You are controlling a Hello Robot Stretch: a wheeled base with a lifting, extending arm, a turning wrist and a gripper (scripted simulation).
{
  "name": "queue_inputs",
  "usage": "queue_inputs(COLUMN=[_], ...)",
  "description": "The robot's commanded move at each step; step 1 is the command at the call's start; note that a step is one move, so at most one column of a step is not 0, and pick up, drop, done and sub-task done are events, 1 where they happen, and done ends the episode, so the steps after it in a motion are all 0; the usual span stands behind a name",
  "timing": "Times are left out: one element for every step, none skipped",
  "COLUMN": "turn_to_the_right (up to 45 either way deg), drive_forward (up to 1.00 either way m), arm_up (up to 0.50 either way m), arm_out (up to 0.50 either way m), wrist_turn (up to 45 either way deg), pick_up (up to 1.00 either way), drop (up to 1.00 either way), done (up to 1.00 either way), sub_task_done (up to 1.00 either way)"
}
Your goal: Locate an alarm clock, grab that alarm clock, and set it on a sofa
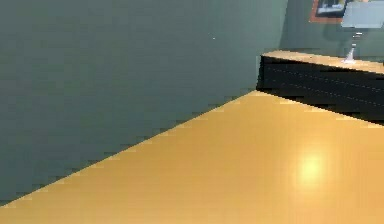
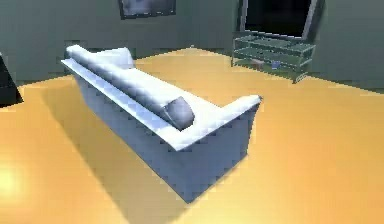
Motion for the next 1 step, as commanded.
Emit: queue_inputs(turn_to_the_right=[45.0], drive_forward=[0.0], arm_up=[0.0], arm_out=[0.0], wrist_turn=[0.0], pick_up=[0.0], drop=[0.0], done=[0.0], sub_task_done=[0.0])
